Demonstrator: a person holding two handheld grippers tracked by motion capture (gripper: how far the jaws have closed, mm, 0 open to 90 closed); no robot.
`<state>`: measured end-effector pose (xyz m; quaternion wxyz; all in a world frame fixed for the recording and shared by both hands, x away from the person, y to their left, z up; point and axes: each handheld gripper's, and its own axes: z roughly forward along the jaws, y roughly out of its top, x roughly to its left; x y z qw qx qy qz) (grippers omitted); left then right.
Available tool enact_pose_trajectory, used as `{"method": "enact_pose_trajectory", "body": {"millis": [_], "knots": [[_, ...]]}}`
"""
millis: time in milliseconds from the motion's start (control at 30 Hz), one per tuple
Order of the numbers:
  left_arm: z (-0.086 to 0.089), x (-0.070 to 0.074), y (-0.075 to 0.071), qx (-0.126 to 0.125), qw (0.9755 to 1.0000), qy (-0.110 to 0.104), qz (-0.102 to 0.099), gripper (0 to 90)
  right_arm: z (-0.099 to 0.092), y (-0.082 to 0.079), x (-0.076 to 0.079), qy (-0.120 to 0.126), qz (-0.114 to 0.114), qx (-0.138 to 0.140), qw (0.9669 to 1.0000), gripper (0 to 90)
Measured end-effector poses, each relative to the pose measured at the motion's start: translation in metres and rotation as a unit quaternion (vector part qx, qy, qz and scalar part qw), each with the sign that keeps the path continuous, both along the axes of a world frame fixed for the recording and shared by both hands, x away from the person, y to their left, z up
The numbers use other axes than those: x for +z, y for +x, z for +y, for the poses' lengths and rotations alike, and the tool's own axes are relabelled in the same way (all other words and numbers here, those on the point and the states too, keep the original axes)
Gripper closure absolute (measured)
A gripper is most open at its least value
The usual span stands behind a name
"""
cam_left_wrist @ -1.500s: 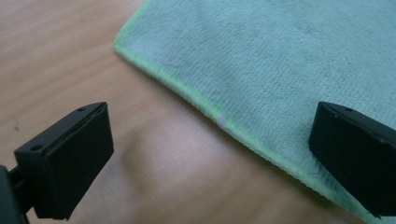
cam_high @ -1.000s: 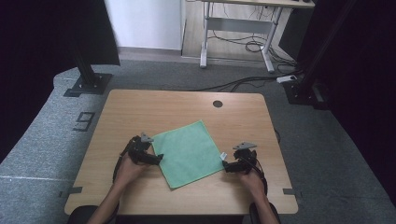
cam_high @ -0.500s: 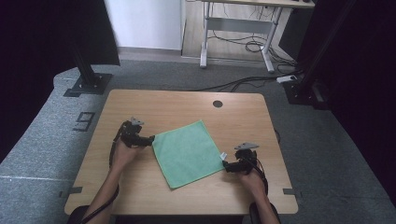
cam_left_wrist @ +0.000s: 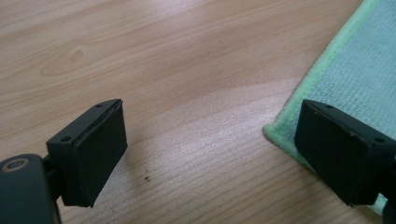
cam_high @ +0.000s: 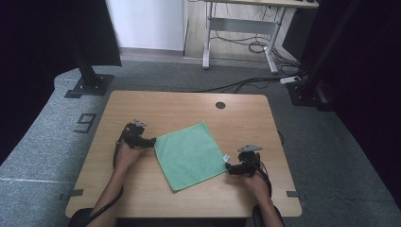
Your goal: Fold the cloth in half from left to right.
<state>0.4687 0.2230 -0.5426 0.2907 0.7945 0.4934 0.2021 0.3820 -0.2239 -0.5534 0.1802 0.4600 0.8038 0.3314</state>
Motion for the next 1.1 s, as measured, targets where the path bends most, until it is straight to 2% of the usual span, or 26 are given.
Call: {"method": "enact_pose_trajectory", "body": {"millis": [133, 200, 300, 500, 633, 833, 900, 1100], "knots": [[0.005, -0.004, 0.002, 0.006, 0.9997, -0.025, 0.004, 6.1, 0.000, 0.000, 0.000, 0.000, 0.000, 0.000, 1.0000, 2.8], [0.006, -0.005, 0.003, 0.008, 0.9997, -0.023, 0.002, 3.8, 0.000, 0.000, 0.000, 0.000, 0.000, 0.000, 1.0000, 2.7], [0.004, -0.004, 0.004, 0.011, 0.9995, -0.029, -0.001, 5.8, 0.000, 0.000, 0.000, 0.001, -0.001, 0.001, 1.0000, 2.6], [0.003, -0.005, 0.006, 0.013, 0.9996, -0.026, 0.000, 5.9, 0.000, 0.000, 0.000, 0.001, -0.001, 0.001, 1.0000, 2.6], [0.003, -0.006, 0.007, 0.032, 0.9992, -0.021, 0.009, 0.4, 0.000, 0.000, 0.000, 0.000, 0.000, 0.001, 1.0000, 2.6], [0.001, -0.005, 0.006, 0.040, 0.9990, -0.019, 0.007, 0.0, 0.001, 0.000, 0.001, 0.000, 0.003, 0.001, 1.0000, 4.5], [0.001, -0.005, 0.005, 0.036, 0.9991, -0.022, 0.006, 0.6, 0.002, 0.000, 0.002, 0.002, 0.004, 0.005, 1.0000, 5.7], [0.002, -0.005, 0.002, 0.015, 0.9995, -0.026, -0.004, 9.9, 0.009, -0.004, 0.010, 0.011, -0.007, 0.026, 0.9996, 6.1]]}}
